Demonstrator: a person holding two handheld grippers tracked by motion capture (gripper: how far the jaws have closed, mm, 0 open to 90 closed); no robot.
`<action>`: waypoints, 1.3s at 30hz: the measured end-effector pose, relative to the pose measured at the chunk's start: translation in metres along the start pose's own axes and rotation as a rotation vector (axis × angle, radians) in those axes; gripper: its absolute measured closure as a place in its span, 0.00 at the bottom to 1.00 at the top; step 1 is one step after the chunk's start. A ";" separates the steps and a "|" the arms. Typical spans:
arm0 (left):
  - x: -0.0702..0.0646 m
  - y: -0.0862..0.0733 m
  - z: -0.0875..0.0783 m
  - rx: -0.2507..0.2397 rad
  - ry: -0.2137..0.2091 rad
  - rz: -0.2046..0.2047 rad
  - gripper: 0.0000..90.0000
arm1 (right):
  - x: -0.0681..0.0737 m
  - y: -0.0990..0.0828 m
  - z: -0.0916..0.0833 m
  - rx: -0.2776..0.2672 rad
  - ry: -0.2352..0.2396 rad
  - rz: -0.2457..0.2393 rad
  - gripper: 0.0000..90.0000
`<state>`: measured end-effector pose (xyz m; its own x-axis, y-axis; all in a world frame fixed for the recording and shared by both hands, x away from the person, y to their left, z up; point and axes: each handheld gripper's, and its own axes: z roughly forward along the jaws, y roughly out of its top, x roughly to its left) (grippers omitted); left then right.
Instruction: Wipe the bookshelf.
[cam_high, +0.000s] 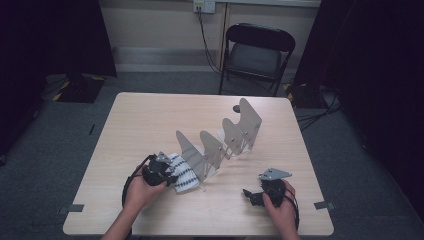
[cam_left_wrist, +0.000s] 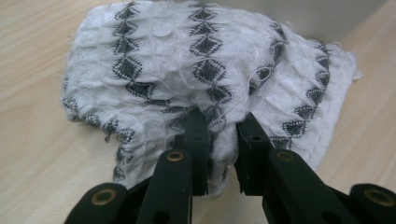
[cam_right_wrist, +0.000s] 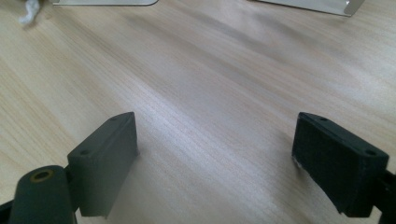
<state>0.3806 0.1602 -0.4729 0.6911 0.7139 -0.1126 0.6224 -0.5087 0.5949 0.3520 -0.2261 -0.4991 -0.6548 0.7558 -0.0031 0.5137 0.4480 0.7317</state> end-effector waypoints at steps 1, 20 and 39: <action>-0.003 0.000 0.000 0.002 -0.009 0.007 0.86 | 0.000 0.000 0.000 -0.001 -0.001 0.000 0.15; -0.028 -0.012 -0.008 -0.004 -0.015 0.085 0.83 | 0.000 0.000 0.000 -0.001 -0.001 0.000 0.15; 0.017 -0.044 -0.038 -0.026 0.043 0.051 0.80 | 0.000 0.000 0.000 -0.001 -0.001 0.000 0.15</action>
<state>0.3505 0.2133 -0.4707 0.7050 0.7077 -0.0471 0.5762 -0.5327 0.6198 0.3521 -0.2260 -0.4991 -0.6540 0.7564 -0.0034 0.5133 0.4471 0.7325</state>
